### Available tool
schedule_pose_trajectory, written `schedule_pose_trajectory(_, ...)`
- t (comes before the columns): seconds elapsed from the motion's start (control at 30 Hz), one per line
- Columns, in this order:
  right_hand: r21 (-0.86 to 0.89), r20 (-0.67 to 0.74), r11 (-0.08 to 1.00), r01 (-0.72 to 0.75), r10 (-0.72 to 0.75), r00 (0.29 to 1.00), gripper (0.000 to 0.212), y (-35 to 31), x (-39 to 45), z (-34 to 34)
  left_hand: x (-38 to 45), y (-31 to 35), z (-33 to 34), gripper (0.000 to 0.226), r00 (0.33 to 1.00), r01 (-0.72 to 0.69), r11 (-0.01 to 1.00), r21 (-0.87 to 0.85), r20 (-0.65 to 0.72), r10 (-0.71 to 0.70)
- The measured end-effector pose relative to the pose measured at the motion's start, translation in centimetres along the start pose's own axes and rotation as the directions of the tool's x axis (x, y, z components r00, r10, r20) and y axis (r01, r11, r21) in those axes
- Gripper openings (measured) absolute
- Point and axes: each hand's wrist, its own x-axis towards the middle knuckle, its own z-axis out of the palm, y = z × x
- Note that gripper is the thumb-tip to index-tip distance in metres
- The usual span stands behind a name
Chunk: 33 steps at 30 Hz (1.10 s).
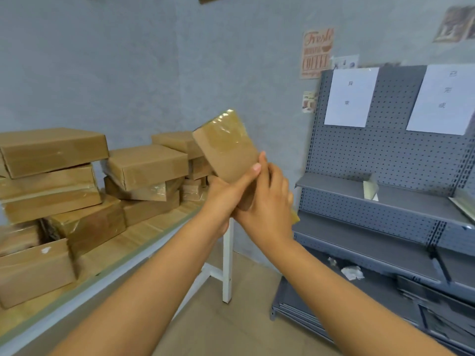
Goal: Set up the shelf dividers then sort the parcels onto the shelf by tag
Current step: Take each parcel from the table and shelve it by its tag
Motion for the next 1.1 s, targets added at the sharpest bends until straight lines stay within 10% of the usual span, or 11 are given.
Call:
schedule_pose_trajectory(0.2, 0.231, 0.268, 0.954, 0.193, -0.253, 0.93, 0.086, -2.2, 1.4, 4.5, 4.5, -1.3, -6.4, 0.103, 0.898, -0.061, 0.995, -0.084, -0.439, 0.018)
schedule_pose_trajectory(0.4, 0.489, 0.382, 0.87, 0.061, -0.277, 0.882, 0.041, -2.6, 4.1, 8.4, 6.9, -2.2, -13.7, 0.094, 0.894, -0.007, 1.0, 0.023, -0.448, 0.016)
schedule_pose_trajectory(0.63, 0.183, 0.459, 0.973, -0.14, 0.041, 0.888, 0.054, 1.1, 8.6, 11.7, 5.8, -0.2, -21.5, 0.064, 0.968, 0.078, 0.997, -0.014, -0.238, -0.08)
schedule_pose_trajectory(0.87, 0.522, 0.761, 0.568, -0.637, 0.029, 0.649, 0.066, 1.3, 10.4, 12.9, 3.3, 1.7, -24.7, 0.049, 0.976, 0.063, 0.987, -0.15, -0.197, -0.092)
schedule_pose_trajectory(1.1, 0.676, 0.699, 0.349, -0.649, -0.028, 0.714, 0.062, 0.0, 10.3, 13.7, 2.8, 3.7, -24.6, 0.053, 0.935, 0.042, 0.999, 0.019, -0.352, -0.033)
